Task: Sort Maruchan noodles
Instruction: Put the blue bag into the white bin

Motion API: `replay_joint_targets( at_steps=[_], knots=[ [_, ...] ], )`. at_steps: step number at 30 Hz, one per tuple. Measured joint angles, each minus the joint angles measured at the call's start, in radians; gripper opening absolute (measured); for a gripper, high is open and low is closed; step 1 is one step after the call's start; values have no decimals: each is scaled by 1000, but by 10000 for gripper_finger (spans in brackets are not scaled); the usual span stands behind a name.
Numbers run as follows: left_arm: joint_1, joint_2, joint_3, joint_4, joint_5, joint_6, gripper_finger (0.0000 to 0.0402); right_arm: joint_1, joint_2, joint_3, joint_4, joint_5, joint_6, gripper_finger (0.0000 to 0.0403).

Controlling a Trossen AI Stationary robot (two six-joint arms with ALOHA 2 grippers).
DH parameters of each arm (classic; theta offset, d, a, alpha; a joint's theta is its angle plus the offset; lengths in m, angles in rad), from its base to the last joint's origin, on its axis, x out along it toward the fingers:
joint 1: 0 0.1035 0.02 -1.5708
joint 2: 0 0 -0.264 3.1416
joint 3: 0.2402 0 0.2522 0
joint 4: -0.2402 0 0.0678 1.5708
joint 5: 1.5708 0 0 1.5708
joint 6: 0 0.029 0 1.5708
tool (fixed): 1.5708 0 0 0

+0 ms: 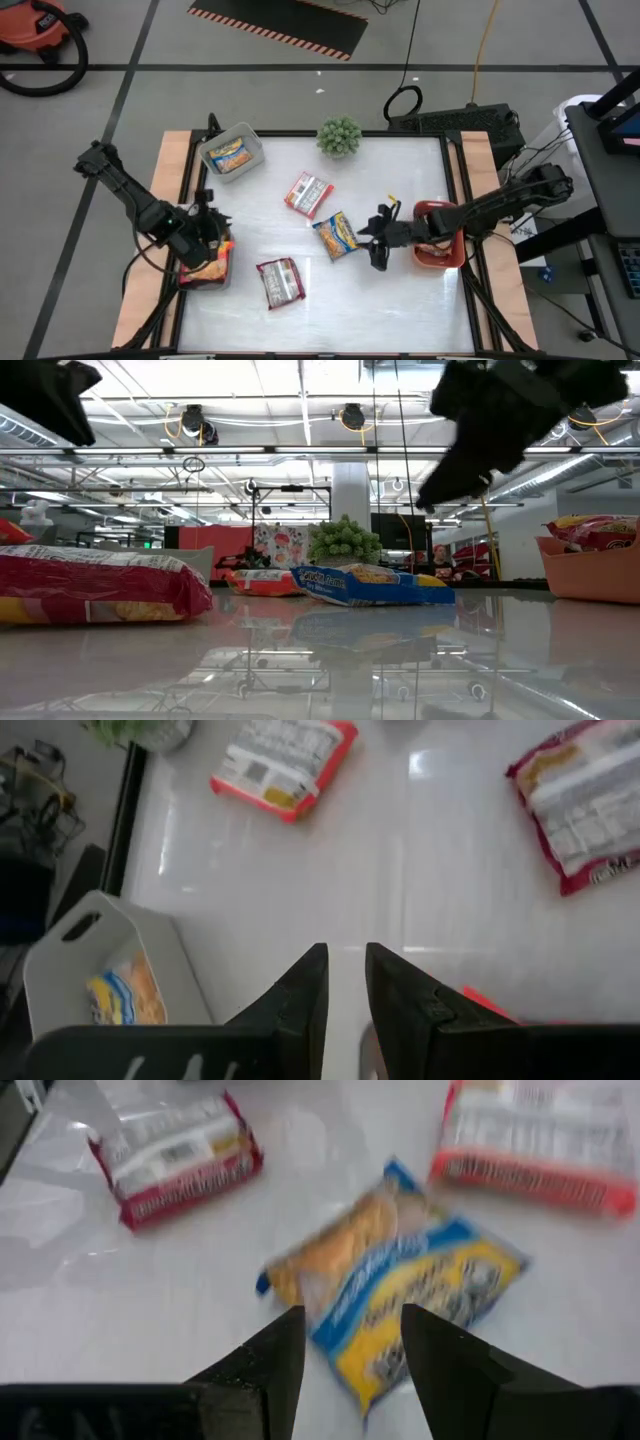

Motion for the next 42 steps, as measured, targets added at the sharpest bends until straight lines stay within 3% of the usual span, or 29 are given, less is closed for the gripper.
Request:
replay_joint_targets(
  at_steps=[6,12,21,27,34,42],
  knots=[
    [88,0,0,192,0,227,76,93,26,-44,-3,77,86,162],
    [143,0,0,421,0,404,76,101,138,-44,2,82,88,172],
    [153,0,0,489,4,462,76,78,244,-45,26,80,97,203],
    [153,2,0,491,6,462,76,36,293,-44,105,55,81,199],
    [153,3,0,494,11,456,76,-5,353,-42,154,14,81,145],
    [153,3,0,498,12,454,76,-10,357,-44,218,10,-16,17]
  ],
)
